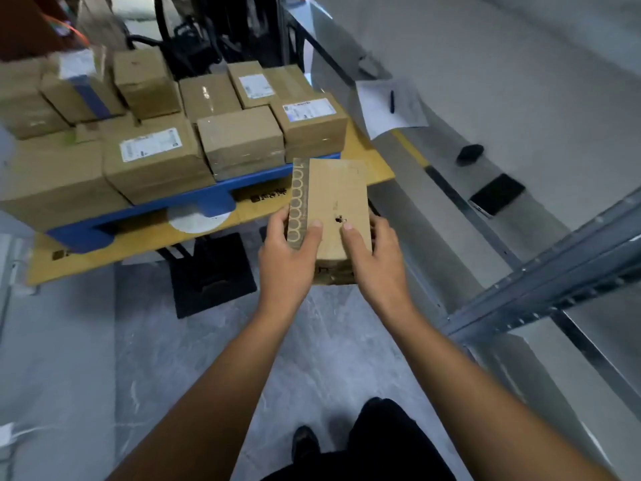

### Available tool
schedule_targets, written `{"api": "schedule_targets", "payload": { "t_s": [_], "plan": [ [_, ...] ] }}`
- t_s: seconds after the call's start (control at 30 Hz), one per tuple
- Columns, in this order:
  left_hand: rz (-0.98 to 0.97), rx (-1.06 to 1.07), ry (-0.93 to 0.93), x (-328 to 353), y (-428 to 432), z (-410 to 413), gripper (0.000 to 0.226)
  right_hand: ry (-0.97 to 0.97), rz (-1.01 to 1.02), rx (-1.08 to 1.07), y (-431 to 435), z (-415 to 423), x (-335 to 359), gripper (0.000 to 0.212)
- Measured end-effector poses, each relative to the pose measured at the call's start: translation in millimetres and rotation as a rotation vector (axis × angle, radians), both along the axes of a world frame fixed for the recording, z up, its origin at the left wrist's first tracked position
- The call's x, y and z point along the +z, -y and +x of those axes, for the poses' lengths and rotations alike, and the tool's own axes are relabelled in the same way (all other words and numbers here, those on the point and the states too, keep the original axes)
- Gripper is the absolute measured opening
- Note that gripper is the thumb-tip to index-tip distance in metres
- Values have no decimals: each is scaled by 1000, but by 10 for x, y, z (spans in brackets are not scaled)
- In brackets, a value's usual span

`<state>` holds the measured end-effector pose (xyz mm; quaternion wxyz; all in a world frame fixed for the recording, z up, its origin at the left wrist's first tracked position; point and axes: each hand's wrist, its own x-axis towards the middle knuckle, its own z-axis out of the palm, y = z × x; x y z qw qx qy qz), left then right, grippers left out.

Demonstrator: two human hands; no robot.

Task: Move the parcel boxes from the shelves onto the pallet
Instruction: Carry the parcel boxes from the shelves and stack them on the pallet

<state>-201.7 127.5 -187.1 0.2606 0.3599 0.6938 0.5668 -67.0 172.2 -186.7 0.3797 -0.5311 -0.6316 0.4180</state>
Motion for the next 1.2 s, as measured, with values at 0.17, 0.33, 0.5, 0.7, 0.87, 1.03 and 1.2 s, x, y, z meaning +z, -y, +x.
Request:
{"api": "schedule_targets", "payload": {
  "t_s": [0.17,0.33,0.5,0.7,0.87,1.03,1.2],
  "plan": [
    [-30,89,9,-23,-303,-590,47,-25,13,80,-426,-641,-42,50],
    [5,178,-18,0,-855,-1169,50,-36,31,154,-1101,-1290,-43,48],
    [0,258,-29,167,-1501,-1722,44,-74,26,226,-1831,-1911,69,49],
    [12,328,-75,313,-2163,-2275,42,-110,31,307,-2591,-2544,178,50],
    [17,334,-83,303,-2497,-2820,36,-86,33,299,-3001,-3015,130,51],
    [24,359,-221,192,-2816,-3624,40,-54,42,282,-3516,-3581,62,49],
    [-53,310,-364,153,-3199,-4429,44,-36,53,254,-3926,-4169,61,45]
  ]
}}
